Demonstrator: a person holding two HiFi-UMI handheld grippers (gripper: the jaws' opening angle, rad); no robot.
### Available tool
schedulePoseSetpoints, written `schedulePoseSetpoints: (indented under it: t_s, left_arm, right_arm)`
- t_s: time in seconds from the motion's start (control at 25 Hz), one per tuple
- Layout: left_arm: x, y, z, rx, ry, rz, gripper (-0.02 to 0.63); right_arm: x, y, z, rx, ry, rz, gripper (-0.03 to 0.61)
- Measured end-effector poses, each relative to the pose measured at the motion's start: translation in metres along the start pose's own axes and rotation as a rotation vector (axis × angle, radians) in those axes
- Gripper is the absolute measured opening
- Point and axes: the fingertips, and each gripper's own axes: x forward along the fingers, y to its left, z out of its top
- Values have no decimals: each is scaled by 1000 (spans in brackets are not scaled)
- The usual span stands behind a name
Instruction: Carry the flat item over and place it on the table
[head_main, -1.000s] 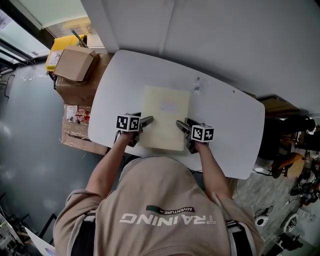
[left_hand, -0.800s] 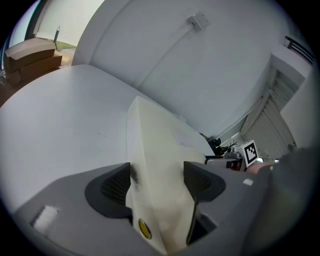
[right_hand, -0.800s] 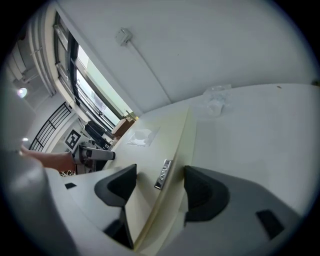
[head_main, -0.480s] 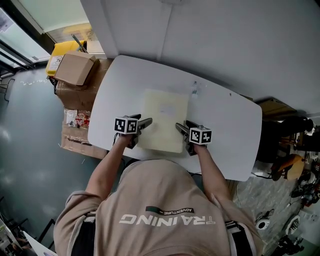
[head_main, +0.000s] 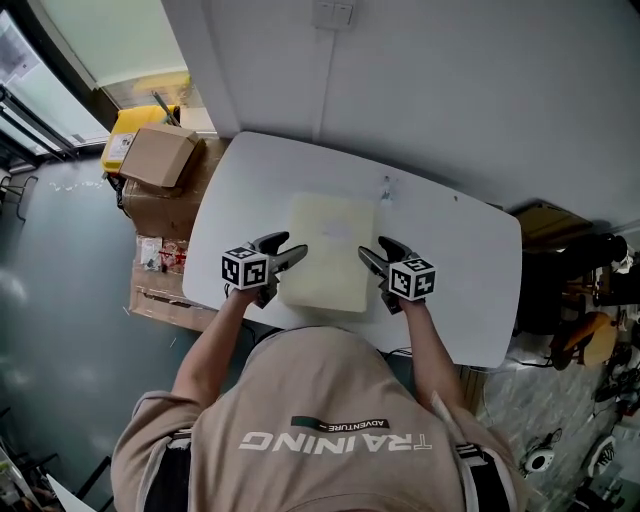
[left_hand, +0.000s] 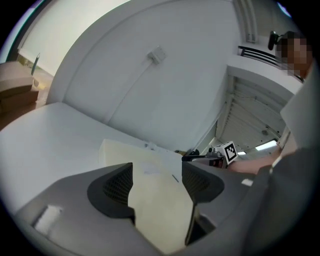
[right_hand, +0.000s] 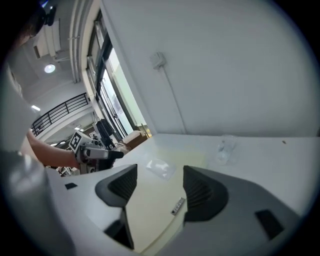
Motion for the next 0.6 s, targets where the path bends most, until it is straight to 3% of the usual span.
schedulePoseSetpoints:
  t_s: [0.08,0.12,0.2,0.24,0.32,0.36,0.6]
  left_arm:
    - [-6,-14,17,77,-32,0,281]
    - [-8,-21,26,125,-46,5,257]
    - [-11,-38,48,230,-76,15,224]
    - [-13,-46,59,276,-95,21,197]
    - [-17,-65,82,323,-140,32,109]
    - [-19,-76,93,332,-165,29,26]
    - [-28,-130,146,429,-267,-6,6]
  right_arm:
    - [-13,12,19,-60,-37,17,282]
    - [-20,18,29,-99,-52,17,231]
    - [-34,27,50,-176,-91,6,66]
    - [-41,32,61,-205,-117,3,43]
    - [-54,43,82,-245,-172,9,23]
    - [-60,47,90,-259,-196,14,20]
    - [-84,69,129,-385,-282,17,14]
